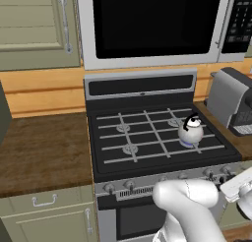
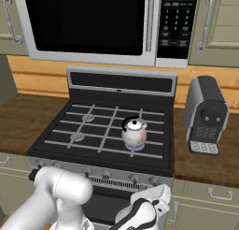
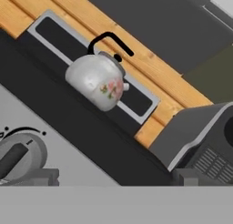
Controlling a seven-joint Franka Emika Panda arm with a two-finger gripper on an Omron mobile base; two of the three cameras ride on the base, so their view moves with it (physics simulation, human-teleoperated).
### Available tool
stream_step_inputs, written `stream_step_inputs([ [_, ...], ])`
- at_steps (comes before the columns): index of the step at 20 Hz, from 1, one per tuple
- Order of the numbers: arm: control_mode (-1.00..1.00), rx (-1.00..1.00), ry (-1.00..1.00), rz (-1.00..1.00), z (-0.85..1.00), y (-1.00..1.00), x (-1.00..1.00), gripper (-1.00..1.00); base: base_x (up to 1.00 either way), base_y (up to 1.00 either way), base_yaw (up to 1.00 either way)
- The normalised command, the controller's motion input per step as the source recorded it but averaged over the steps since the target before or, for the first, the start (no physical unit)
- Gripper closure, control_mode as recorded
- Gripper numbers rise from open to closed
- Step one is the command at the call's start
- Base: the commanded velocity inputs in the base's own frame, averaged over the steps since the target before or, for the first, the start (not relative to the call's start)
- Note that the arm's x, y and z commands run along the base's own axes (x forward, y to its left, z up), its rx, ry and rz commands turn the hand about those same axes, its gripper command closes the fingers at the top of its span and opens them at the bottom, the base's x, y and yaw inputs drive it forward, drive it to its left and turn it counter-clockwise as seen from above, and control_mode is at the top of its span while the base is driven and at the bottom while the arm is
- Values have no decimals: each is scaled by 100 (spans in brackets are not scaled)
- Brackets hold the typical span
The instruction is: Turn off the front right burner of the stove.
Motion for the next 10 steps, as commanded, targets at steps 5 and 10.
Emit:
stream_step_inputs([
  [5,-100,0,0,0,-22,-14,4,-100,0,0,0],
  [10,-100,0,0,0,-21,-18,11,-100,0,0,0],
])
